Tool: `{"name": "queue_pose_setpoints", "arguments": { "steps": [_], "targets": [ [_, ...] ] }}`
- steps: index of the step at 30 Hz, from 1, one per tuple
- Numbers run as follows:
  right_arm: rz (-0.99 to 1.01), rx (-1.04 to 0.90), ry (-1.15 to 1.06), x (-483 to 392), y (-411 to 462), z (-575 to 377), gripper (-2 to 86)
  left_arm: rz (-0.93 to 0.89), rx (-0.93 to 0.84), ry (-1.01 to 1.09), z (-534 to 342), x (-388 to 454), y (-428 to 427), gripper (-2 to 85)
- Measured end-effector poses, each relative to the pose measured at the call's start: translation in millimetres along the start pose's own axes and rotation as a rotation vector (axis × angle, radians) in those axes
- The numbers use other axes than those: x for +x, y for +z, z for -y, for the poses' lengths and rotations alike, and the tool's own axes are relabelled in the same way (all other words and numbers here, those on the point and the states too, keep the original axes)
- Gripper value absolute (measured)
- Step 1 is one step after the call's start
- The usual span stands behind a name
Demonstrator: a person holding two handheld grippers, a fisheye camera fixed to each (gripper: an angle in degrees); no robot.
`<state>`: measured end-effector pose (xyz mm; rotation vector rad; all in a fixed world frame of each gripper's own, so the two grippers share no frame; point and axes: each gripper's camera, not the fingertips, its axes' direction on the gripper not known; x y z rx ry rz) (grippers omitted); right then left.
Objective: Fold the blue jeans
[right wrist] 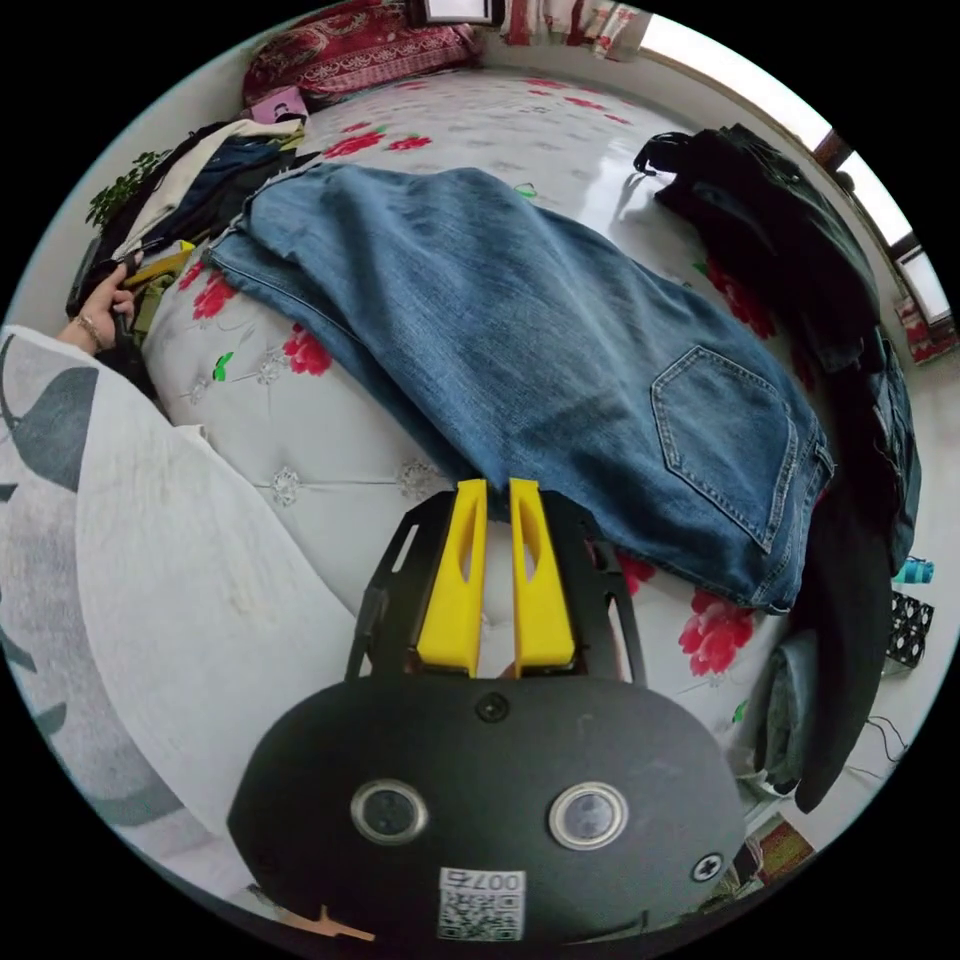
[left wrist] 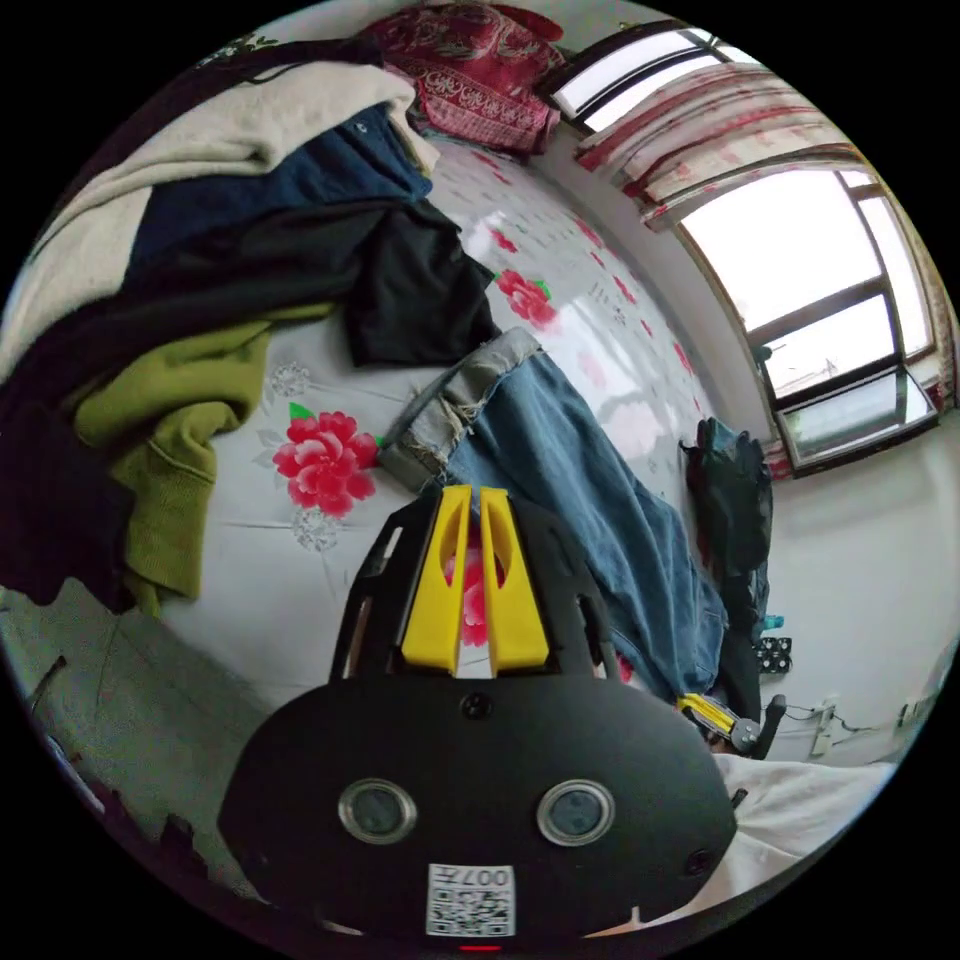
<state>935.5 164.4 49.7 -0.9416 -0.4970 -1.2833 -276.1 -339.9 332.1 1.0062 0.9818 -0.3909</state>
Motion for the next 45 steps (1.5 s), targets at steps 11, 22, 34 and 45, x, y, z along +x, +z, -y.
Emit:
{"name": "queue_pose_setpoints", "arguments": {
  "steps": [11, 22, 34, 45],
  "targets": [
    [-0.098, -0.093, -0.101, -28, 17, 31, 2.4, -0.010, -0.141, -0.148, 80, -21, 62, 5.5],
    [-0.080, -0.040, -0.068, -10, -3, 21, -0.2, -0.168, 0.027, 0.076, 77, -11, -49, -0.8],
    [-0.067, -0.061, -0.111, -11, 7, 1, -0.3, -0.108, -0.012, -0.197, 1, -131, -31, 3.6],
    [0.009, 0.068, -0.001, -4, -11, -33, -0.2, -0.314, 0.029, -0.332, -1, -166, -4, 8.6]
  ]
}}
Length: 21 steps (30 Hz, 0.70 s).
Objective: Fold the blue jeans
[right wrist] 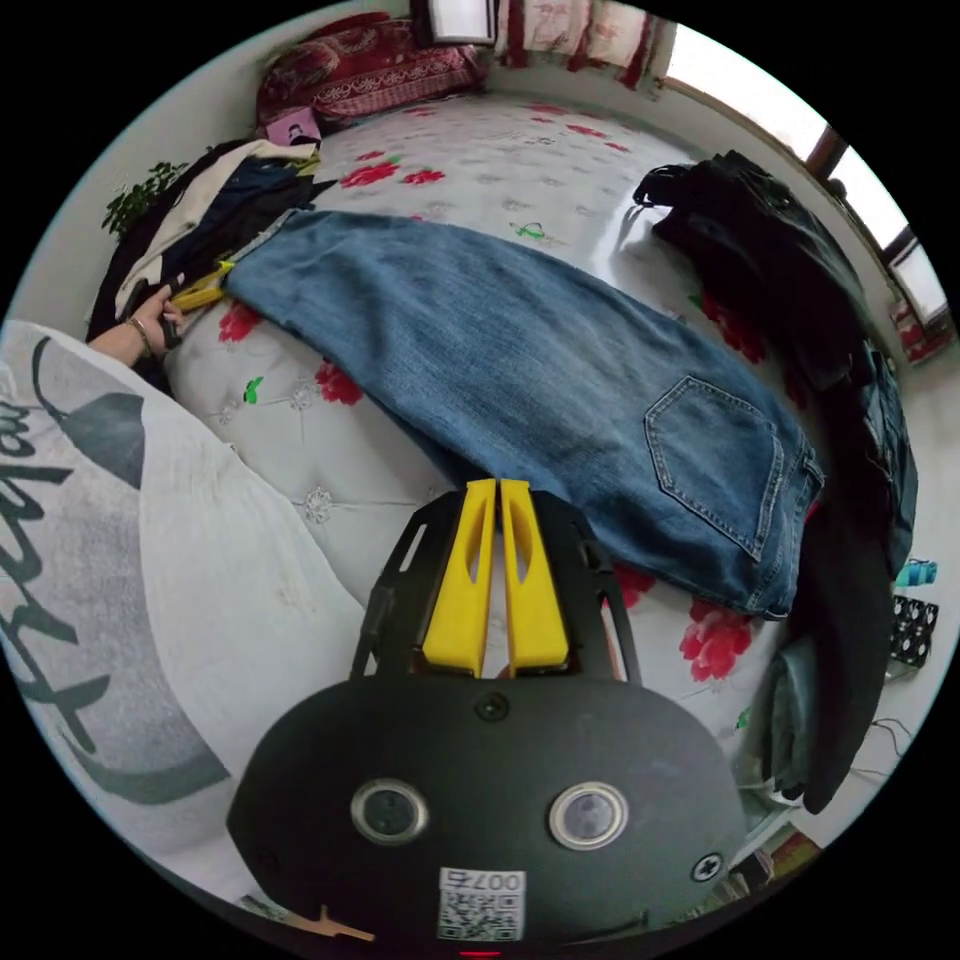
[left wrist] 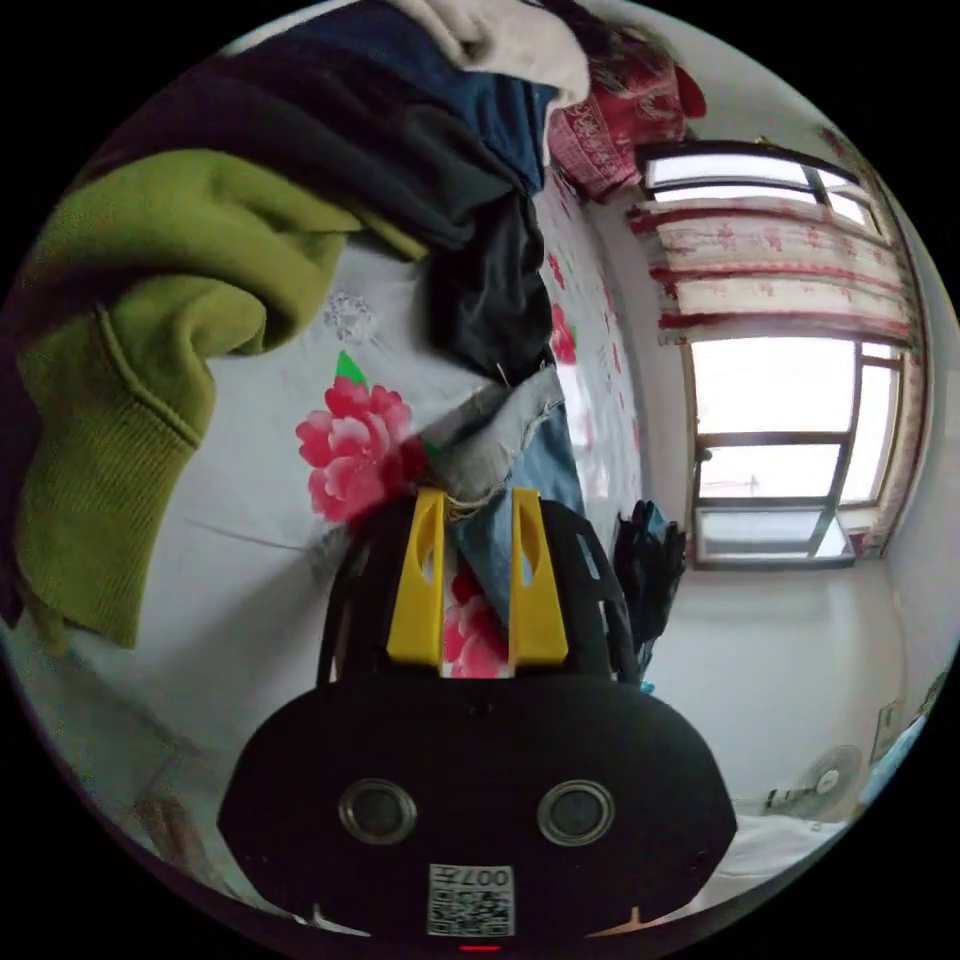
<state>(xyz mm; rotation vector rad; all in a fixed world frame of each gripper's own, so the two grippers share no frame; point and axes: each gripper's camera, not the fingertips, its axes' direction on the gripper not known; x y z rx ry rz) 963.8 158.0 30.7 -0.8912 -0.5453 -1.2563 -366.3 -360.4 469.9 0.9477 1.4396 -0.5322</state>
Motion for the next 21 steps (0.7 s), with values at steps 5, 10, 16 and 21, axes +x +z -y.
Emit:
{"name": "queue_pose_setpoints", "arguments": {
  "steps": [5, 10, 16, 21],
  "targets": [
    [0.052, 0.084, 0.057, 8, -11, -16, -0.3, -0.157, 0.052, -0.080, -4, -3, 18, 5.8],
    [0.081, 0.172, 0.147, 21, -23, -39, -0.3, -0.265, 0.015, 0.376, -40, 137, 29, 5.2],
    [0.127, 0.257, 0.356, 62, -26, -82, 0.4, -0.336, -0.316, 1.048, -189, 339, 108, 5.9],
    [0.239, 0.352, 0.637, 109, -12, -135, 3.6, -0.269, -0.819, 1.154, -334, 356, 265, 8.0]
  ]
}}
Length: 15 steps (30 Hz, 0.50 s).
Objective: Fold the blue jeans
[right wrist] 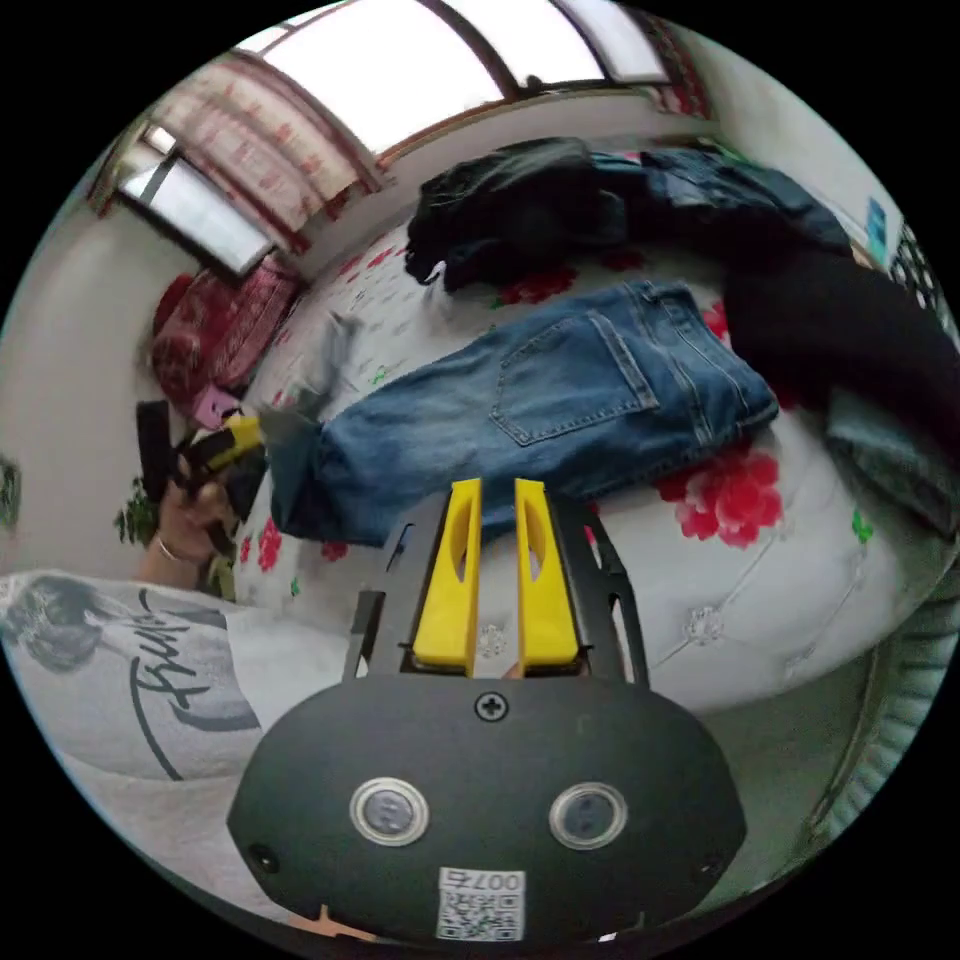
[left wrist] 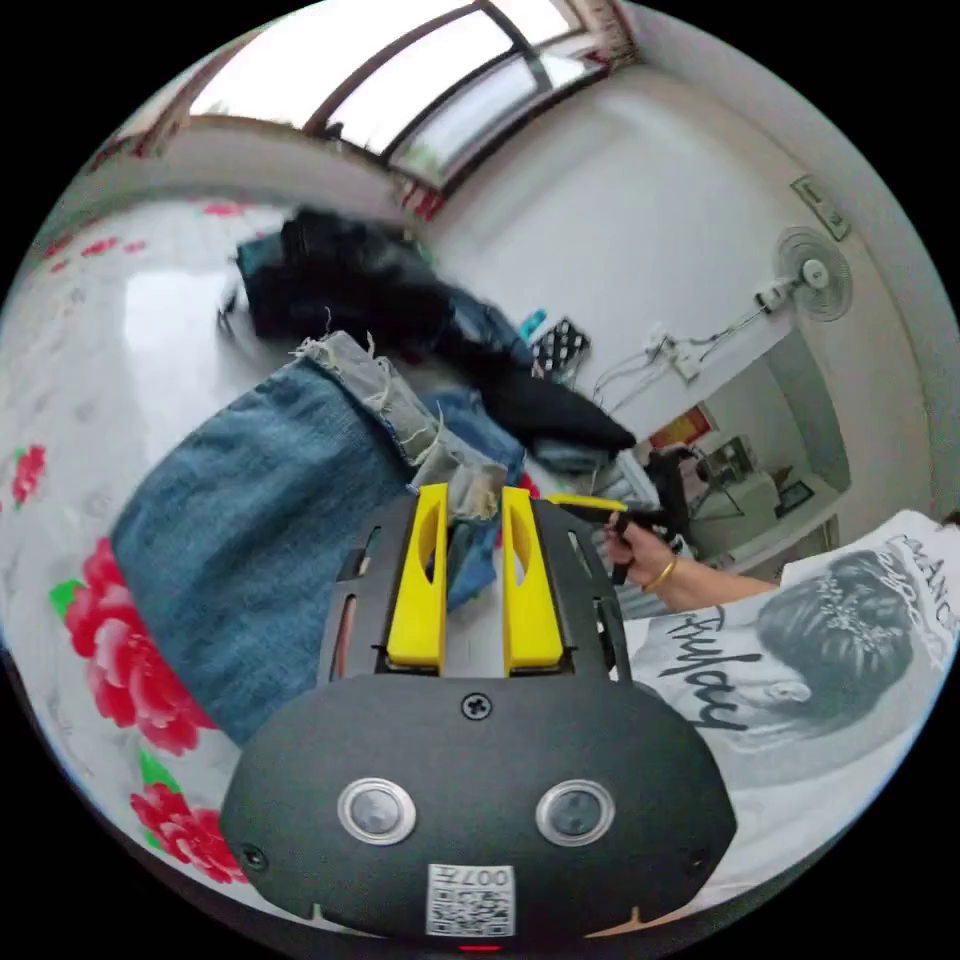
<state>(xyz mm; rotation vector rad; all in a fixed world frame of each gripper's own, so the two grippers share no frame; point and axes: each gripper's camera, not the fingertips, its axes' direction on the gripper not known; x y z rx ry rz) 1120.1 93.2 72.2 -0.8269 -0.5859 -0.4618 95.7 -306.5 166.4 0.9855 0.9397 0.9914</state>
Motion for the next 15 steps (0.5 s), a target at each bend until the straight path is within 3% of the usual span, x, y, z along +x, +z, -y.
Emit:
{"name": "queue_pose_setpoints", "arguments": {
  "steps": [2, 6, 15],
  "targets": [
    [0.062, 0.030, 0.173, 42, -3, -11, 5.8, 0.002, -0.137, -0.060, -2, -9, 59, 8.4],
    [0.141, 0.143, 0.407, 102, -15, -32, 8.6, 0.023, -0.154, -0.093, -16, -16, 81, 8.0],
    [0.186, 0.224, 0.743, 215, 12, -35, 12.0, 0.221, 0.067, -0.461, -93, -96, -8, 6.7]
  ]
}}
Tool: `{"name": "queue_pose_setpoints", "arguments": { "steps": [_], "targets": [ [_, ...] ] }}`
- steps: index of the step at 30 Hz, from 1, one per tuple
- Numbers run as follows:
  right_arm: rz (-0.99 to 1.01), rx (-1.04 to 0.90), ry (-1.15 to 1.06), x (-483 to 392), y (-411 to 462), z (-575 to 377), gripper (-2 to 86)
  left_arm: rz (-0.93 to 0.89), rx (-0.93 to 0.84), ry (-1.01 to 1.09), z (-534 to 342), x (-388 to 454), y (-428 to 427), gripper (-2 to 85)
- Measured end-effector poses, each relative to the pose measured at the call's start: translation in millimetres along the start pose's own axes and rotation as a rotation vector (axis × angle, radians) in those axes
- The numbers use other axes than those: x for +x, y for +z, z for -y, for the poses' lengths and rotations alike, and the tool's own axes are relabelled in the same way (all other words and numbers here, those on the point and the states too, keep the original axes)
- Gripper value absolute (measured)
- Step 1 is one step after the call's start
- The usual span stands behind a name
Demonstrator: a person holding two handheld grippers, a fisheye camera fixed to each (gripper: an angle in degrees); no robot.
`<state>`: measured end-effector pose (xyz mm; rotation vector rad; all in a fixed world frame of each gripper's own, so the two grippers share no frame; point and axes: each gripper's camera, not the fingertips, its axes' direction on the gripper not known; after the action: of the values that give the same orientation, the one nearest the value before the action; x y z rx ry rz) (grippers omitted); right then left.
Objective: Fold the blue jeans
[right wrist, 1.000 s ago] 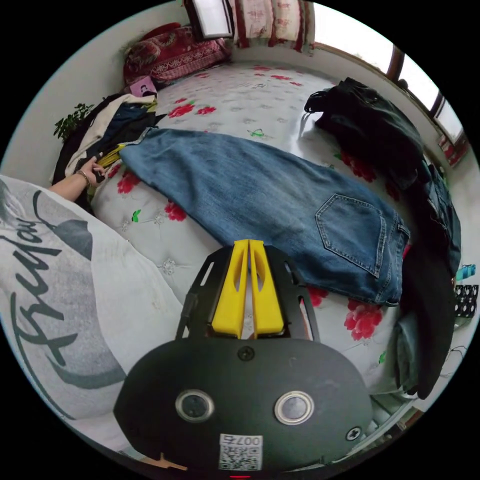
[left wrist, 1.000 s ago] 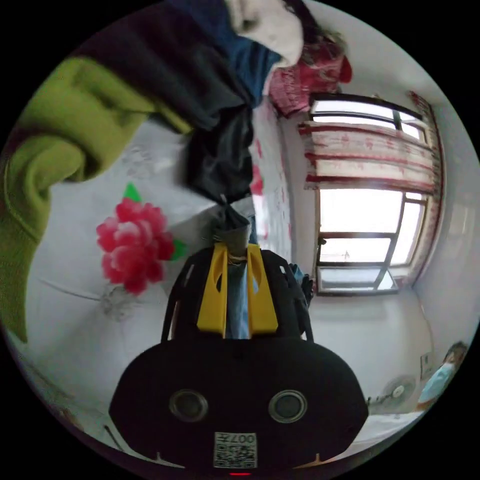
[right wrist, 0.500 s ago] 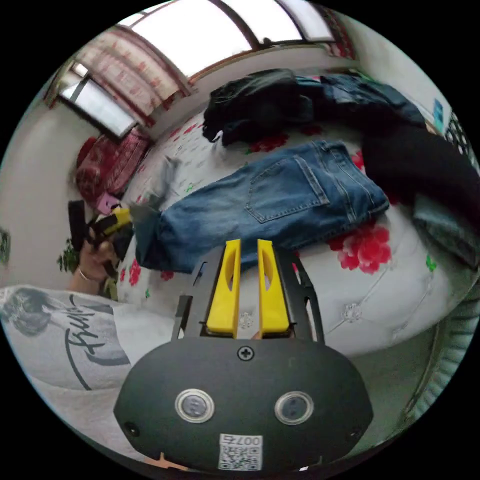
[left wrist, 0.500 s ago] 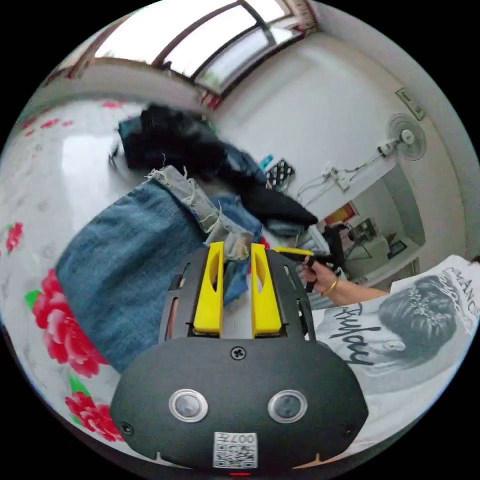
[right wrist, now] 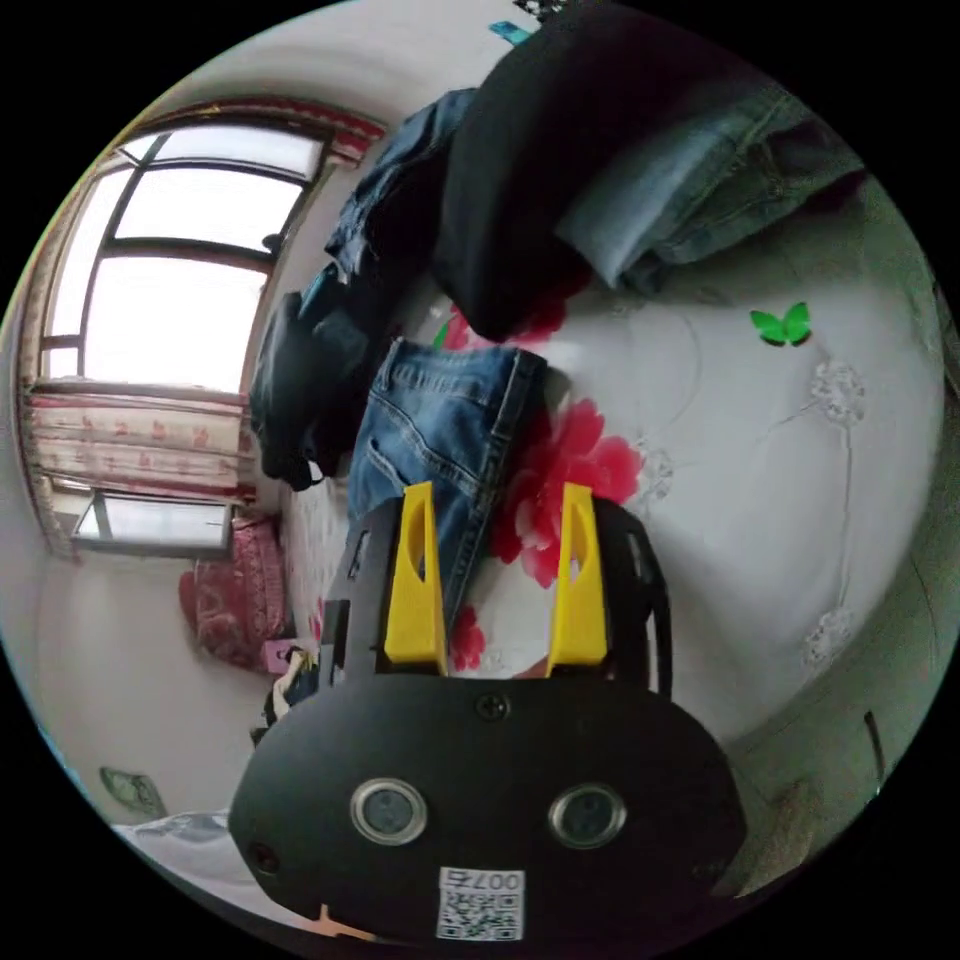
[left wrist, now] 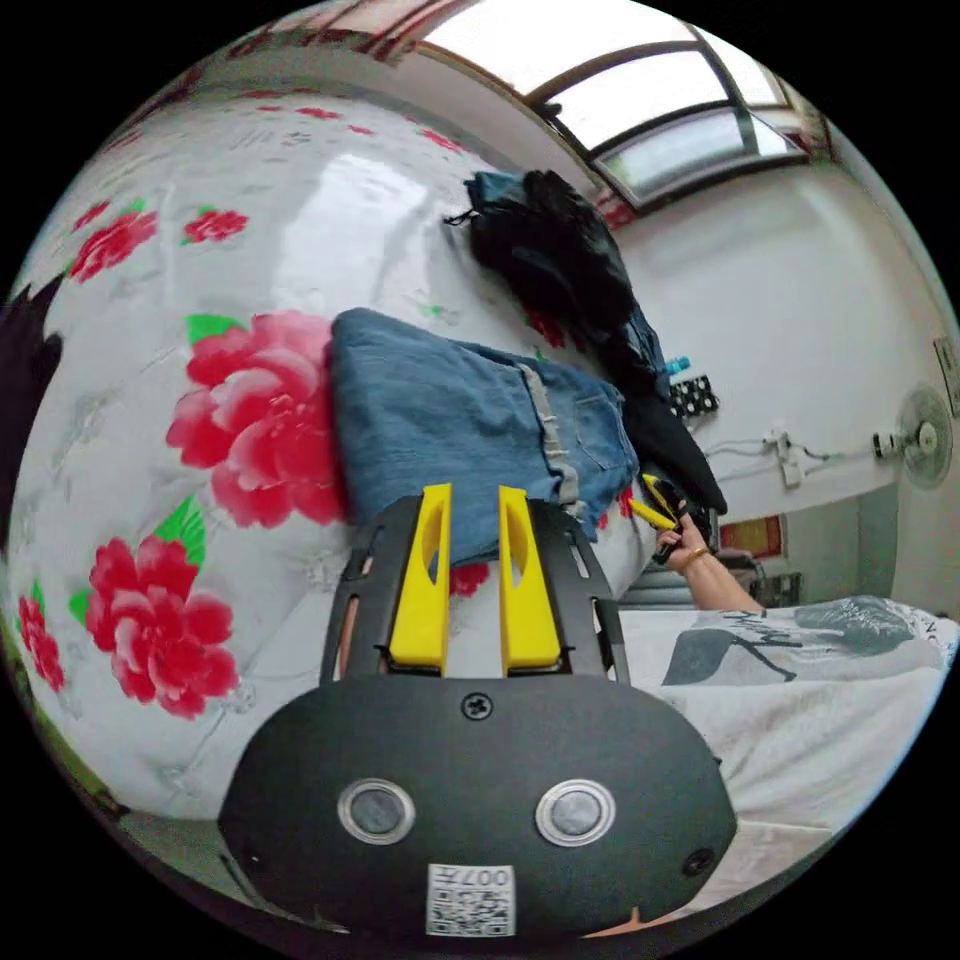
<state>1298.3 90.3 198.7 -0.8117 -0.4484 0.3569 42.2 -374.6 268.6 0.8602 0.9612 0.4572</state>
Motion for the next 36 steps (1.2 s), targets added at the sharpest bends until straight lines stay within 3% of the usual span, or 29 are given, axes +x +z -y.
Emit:
{"name": "queue_pose_setpoints", "arguments": {
  "steps": [4, 6, 9, 12, 14, 18, 20, 22, 29, 32, 36],
  "targets": [
    [0.132, -0.084, -0.004, -10, 32, 26, 8.5, 0.011, 0.090, -0.178, -26, -47, -18, 6.0],
    [0.073, -0.059, -0.037, -30, 34, 33, 6.1, 0.018, 0.098, -0.219, -30, -60, -20, 6.0],
    [0.082, -0.020, -0.301, -96, 27, 31, 2.9, 0.033, 0.116, -0.242, -29, -72, -24, 6.0],
    [0.110, -0.062, -0.722, -194, 24, -8, 1.8, 0.028, 0.137, -0.254, -22, -85, -28, 6.0],
    [0.115, -0.152, -1.093, -259, 34, -73, 2.1, 0.022, 0.147, -0.259, -17, -93, -30, 6.1],
    [0.206, -0.400, -1.367, -292, 83, -170, 4.1, -0.031, 0.201, -0.289, -10, -118, -40, 7.2],
    [0.183, -0.638, -1.341, -283, 132, -207, 5.9, -0.078, 0.230, -0.320, -12, -132, -45, 7.8],
    [0.182, -0.722, -1.277, -269, 149, -213, 7.0, -0.112, 0.256, -0.348, -18, -149, -54, 8.3],
    [0.049, -0.524, -0.814, -173, 121, -104, 10.2, -0.114, 0.196, -0.339, -15, -183, -58, 11.5],
    [0.072, -0.573, -0.619, -133, 129, -77, 11.2, -0.181, 0.150, -0.285, 12, -188, -45, 14.2],
    [0.100, -0.674, -0.544, -113, 160, -82, 10.5, -0.231, -0.019, -0.171, 61, -180, -3, 14.8]
  ]
}}
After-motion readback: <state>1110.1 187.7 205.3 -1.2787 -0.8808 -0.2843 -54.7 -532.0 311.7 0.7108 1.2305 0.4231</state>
